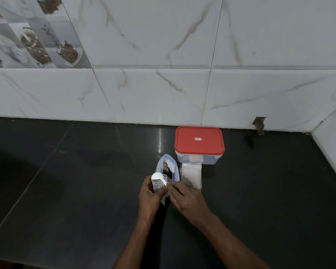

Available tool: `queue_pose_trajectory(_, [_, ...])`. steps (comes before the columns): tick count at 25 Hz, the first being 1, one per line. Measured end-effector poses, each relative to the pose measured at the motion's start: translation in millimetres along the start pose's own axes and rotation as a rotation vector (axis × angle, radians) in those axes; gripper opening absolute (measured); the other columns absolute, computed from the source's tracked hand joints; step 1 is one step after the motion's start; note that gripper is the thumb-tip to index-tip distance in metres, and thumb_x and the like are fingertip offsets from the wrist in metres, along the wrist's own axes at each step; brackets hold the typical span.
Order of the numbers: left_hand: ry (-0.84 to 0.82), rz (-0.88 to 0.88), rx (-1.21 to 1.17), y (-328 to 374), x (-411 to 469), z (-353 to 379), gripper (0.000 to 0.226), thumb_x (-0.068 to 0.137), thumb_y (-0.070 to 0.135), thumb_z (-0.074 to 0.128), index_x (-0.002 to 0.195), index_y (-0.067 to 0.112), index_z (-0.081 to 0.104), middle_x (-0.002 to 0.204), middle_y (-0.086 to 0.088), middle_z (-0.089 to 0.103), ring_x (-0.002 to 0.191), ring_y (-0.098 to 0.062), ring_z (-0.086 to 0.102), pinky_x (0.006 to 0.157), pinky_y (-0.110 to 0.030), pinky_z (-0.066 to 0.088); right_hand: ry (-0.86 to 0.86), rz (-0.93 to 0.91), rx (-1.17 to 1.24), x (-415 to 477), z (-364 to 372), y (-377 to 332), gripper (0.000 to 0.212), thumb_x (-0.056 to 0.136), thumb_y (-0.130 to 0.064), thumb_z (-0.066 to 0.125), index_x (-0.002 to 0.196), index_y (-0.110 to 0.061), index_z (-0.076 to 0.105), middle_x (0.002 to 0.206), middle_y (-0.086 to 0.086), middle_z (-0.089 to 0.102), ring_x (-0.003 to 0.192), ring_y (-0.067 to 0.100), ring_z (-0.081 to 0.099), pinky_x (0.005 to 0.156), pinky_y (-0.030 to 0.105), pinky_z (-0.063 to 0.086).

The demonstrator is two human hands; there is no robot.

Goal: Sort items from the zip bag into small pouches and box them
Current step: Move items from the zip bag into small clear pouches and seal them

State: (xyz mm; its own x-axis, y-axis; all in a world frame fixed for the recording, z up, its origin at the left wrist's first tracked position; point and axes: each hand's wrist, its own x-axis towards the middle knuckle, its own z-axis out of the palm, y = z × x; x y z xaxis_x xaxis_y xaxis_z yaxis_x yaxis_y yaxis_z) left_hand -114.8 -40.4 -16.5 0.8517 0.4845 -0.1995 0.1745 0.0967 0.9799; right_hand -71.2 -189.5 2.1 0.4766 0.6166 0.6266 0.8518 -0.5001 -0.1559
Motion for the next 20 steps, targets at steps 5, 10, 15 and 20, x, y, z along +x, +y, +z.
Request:
queue_pose_trajectory(5, [0.007, -0.004, -0.014, -0.4, 1.2, 0.0, 0.038, 0.082, 0.001, 0.079, 0.115, 0.014, 0.065, 0.102, -0.008, 0.076, 0.098, -0.031, 0.073, 0.085, -0.043, 0.06, 0.042, 0.002, 0.01, -3.0, 2.9, 1.9, 0.025, 0.094, -0.012, 0.06, 0.116, -0.004, 0.067, 0.095, 0.008, 0.066, 0.076, 0.017, 0.065, 0.061, 0.029, 0.056])
queue_pose_trajectory(10, [0.014, -0.005, -0.003, -4.4, 1.5, -2.1, 0.04, 0.081, 0.004, 0.081, 0.116, 0.014, 0.065, 0.104, -0.008, 0.076, 0.098, -0.03, 0.073, 0.089, -0.047, 0.06, 0.086, 0.191, 0.107, 1.2, 3.8, -0.7, 0.024, 0.093, -0.016, 0.057, 0.11, -0.005, 0.07, 0.088, 0.005, 0.064, 0.073, 0.013, 0.063, 0.063, 0.024, 0.056])
queue_pose_trajectory(15, [0.04, -0.02, -0.041, -5.1, -0.6, -3.5, 0.039, 0.083, 0.004, 0.079, 0.117, 0.016, 0.065, 0.104, -0.003, 0.077, 0.098, -0.024, 0.074, 0.085, -0.036, 0.06, -0.068, 0.562, 0.154, 27.6, 14.7, 21.3, 0.012, 0.081, -0.015, 0.063, 0.087, -0.01, 0.072, 0.072, 0.002, 0.058, 0.057, 0.017, 0.057, 0.049, 0.021, 0.037])
queue_pose_trajectory(20, [0.033, -0.039, -0.069, -8.3, -1.4, -4.4, 0.039, 0.08, 0.021, 0.082, 0.116, 0.021, 0.066, 0.108, -0.009, 0.076, 0.102, -0.031, 0.073, 0.094, -0.057, 0.056, -0.372, 0.339, -0.037, 36.6, 38.2, 29.7, 0.021, 0.062, -0.011, 0.086, 0.073, -0.01, 0.068, 0.067, 0.003, 0.056, 0.044, 0.018, 0.055, 0.036, 0.021, 0.035])
